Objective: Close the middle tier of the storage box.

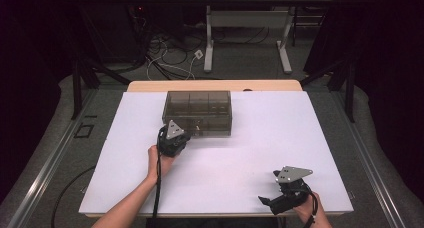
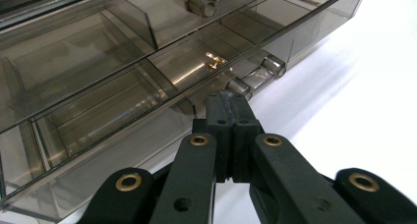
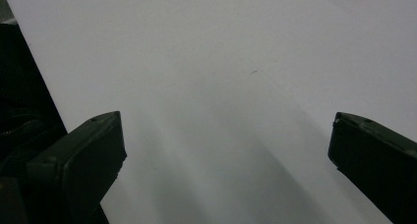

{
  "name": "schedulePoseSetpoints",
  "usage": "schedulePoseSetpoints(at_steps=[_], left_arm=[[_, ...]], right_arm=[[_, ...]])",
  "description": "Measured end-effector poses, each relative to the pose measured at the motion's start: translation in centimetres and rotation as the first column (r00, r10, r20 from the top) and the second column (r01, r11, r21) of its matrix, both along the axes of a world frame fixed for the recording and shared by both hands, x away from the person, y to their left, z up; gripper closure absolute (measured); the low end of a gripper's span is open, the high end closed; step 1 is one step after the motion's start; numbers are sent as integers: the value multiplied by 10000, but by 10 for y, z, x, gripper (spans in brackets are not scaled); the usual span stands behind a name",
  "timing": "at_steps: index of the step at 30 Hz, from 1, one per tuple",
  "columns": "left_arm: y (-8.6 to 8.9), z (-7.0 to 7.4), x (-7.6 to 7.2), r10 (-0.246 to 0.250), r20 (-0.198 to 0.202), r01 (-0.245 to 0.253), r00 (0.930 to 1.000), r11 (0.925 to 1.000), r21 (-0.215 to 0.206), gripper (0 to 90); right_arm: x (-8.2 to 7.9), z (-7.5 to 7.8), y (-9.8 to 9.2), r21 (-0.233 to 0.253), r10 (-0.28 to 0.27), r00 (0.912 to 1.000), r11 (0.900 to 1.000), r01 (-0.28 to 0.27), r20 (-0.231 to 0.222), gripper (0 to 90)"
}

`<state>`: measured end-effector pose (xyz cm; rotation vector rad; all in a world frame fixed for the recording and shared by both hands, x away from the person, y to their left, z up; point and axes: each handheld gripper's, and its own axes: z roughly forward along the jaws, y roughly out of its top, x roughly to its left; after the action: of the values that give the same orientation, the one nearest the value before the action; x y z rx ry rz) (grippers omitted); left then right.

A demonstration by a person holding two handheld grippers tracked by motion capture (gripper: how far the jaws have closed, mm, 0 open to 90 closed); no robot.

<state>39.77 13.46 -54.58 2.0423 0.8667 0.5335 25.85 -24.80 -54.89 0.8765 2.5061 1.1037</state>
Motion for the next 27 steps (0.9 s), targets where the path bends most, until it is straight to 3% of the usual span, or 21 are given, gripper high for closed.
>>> schedulePoseSetpoints(at_steps=[6, 27], left_arm=[[1, -2, 4, -39, 147, 42, 9999, 9998, -210, 900], [-1, -8, 18, 307, 476, -305, 9984, 9995, -58, 900]], right_arm=[[0, -1, 1, -45, 42, 10000, 10000, -42, 84, 2], [1, -1, 0, -4, 33, 10000, 10000, -33, -62, 2]])
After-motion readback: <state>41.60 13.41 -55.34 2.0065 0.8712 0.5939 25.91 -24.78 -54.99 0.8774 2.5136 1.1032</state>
